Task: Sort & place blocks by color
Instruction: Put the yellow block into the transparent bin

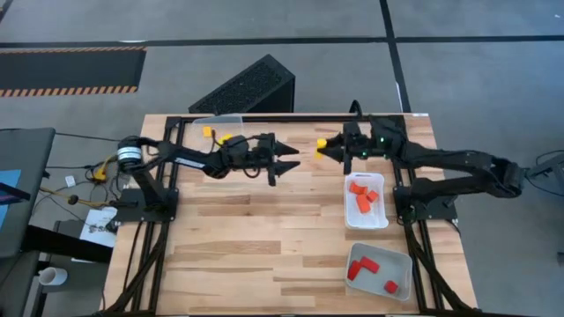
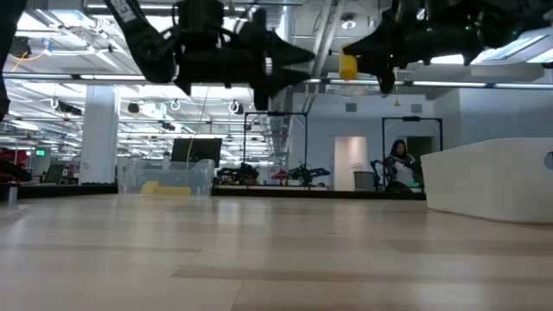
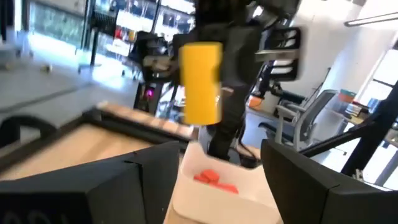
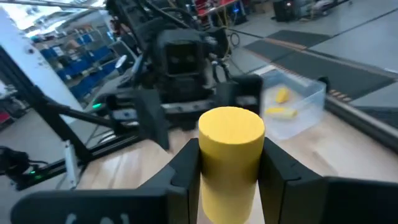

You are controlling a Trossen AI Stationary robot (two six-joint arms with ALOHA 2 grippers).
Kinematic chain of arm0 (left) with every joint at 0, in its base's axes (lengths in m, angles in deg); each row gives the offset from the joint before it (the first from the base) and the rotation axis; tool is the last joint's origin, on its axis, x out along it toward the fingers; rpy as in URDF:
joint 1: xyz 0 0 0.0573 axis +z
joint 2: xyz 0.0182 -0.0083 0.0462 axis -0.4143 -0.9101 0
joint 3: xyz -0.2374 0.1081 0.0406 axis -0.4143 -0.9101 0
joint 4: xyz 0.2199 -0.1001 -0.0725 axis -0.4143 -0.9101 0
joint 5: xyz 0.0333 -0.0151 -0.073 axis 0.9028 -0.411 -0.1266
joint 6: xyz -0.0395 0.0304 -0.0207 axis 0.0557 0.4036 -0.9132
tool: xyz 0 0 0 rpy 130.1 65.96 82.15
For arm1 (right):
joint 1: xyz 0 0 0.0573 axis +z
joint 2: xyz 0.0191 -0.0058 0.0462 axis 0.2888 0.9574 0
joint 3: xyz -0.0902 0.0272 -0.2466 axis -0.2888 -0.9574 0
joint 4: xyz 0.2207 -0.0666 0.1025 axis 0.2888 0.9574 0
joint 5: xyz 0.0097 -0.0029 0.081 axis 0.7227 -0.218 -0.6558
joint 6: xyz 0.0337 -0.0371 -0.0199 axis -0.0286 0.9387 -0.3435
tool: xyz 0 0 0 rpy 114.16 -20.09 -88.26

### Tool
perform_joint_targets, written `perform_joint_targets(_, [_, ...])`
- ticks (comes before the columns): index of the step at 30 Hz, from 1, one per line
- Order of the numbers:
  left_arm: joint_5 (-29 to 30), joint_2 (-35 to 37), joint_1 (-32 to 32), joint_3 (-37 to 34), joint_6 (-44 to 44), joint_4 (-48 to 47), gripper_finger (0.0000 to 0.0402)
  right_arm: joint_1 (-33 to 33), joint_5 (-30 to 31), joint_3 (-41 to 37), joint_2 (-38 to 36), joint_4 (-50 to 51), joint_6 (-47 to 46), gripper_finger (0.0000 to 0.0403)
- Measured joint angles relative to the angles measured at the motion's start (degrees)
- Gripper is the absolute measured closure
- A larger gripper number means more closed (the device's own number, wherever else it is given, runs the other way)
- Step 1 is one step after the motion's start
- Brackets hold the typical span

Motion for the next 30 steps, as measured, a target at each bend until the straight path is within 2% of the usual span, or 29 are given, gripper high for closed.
perform_joint_targets(8, [-1.05,-8.29,-2.27,7.49,-2.10,-0.95,0.0115,5.83,4.98,-2.88,3.10,-3.42,-0.79,0.0290])
perform_joint_targets(14, [6.38,-8.64,-3.01,11.33,0.20,-11.72,0.0072,8.14,5.24,-2.84,5.60,-6.99,-0.78,0.0283])
perform_joint_targets(18, [6.80,-8.64,-3.06,12.26,1.02,-13.03,0.0065,8.76,5.25,-2.83,6.87,-8.86,-0.89,0.0284])
perform_joint_targets(21, [6.75,-8.64,-3.06,12.23,1.38,-13.33,0.0076,8.76,5.20,-2.78,7.37,-8.78,-1.25,0.0284])
perform_joint_targets(24, [5.48,-8.64,-3.04,12.23,1.22,-13.04,0.0108,8.76,5.23,-2.77,7.33,-9.48,-1.31,0.0282])
perform_joint_targets(30, [4.88,-8.64,-3.12,12.23,1.17,-13.10,0.0227,8.70,5.55,-2.77,7.33,-9.70,-1.21,0.0281])
